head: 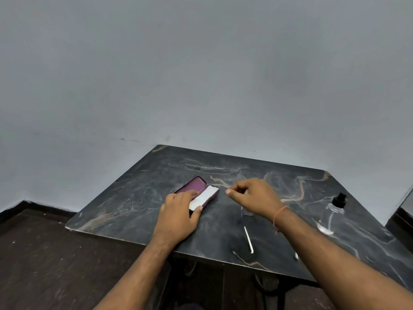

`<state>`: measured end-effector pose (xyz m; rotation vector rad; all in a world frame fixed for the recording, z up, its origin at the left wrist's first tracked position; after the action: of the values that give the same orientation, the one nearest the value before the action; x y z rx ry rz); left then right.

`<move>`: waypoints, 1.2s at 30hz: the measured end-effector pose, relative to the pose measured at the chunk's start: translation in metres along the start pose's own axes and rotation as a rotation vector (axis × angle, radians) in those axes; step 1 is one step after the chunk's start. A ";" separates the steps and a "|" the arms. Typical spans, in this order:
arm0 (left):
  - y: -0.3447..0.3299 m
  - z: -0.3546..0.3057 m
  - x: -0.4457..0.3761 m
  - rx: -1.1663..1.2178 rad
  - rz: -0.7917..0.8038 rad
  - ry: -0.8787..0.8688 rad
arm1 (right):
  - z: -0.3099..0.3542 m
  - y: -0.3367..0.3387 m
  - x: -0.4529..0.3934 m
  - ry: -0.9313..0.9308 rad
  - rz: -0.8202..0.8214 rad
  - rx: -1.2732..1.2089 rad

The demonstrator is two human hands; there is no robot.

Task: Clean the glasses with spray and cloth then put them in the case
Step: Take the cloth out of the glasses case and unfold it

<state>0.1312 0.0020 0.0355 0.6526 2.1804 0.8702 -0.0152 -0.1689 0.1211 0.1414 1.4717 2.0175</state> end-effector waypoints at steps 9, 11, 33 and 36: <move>-0.006 0.012 -0.006 0.180 0.009 0.032 | 0.059 -0.063 -0.060 0.117 0.185 0.316; -0.006 0.012 -0.007 0.183 0.003 0.024 | 0.056 -0.074 -0.067 0.082 0.219 0.359; -0.004 0.006 -0.008 0.195 -0.037 -0.055 | 0.040 -0.060 -0.062 0.071 0.072 0.210; -0.003 0.005 -0.008 0.177 -0.029 -0.048 | 0.035 -0.038 -0.048 0.083 0.011 0.134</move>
<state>0.1400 -0.0033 0.0340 0.7175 2.2349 0.6449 0.0542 -0.1593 0.1135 0.1232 1.6624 1.9540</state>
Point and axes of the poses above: each hand's wrist, its own x-axis away from the middle knuckle, its own y-axis out of the back of the hand, z = x × y, the point moved 9 cm from there along -x, towards the middle knuckle, and after that the axes turned 5 degrees about x, right-handed, at the moved point
